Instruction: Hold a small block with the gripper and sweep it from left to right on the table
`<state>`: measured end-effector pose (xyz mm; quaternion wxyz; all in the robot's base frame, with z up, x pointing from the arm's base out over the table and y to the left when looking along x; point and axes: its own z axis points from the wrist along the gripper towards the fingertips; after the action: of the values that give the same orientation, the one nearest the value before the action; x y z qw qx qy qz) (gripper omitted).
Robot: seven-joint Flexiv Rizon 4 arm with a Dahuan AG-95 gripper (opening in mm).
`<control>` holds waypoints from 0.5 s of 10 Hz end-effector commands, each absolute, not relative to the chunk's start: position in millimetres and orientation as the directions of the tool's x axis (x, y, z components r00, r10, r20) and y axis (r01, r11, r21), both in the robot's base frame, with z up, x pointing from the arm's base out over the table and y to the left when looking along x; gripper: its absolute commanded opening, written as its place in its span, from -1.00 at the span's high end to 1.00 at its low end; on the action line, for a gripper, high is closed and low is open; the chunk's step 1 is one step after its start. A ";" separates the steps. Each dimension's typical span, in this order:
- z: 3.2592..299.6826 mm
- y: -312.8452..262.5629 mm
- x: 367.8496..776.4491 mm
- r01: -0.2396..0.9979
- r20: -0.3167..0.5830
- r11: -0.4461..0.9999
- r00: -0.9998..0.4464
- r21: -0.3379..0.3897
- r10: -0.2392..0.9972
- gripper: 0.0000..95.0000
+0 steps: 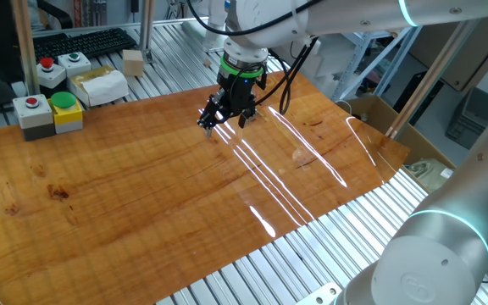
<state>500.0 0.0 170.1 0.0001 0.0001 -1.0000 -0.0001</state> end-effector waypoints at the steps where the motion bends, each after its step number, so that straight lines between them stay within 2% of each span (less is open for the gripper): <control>1: 169.9 0.1 499.7 0.008 -0.058 1.000 -0.998 0.010 0.009 1.00; 5: 163.8 2.3 494.1 0.010 -0.062 1.000 -0.998 0.011 0.011 1.00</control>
<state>489.9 2.1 164.3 -0.0339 -0.0055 -0.9994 -0.0048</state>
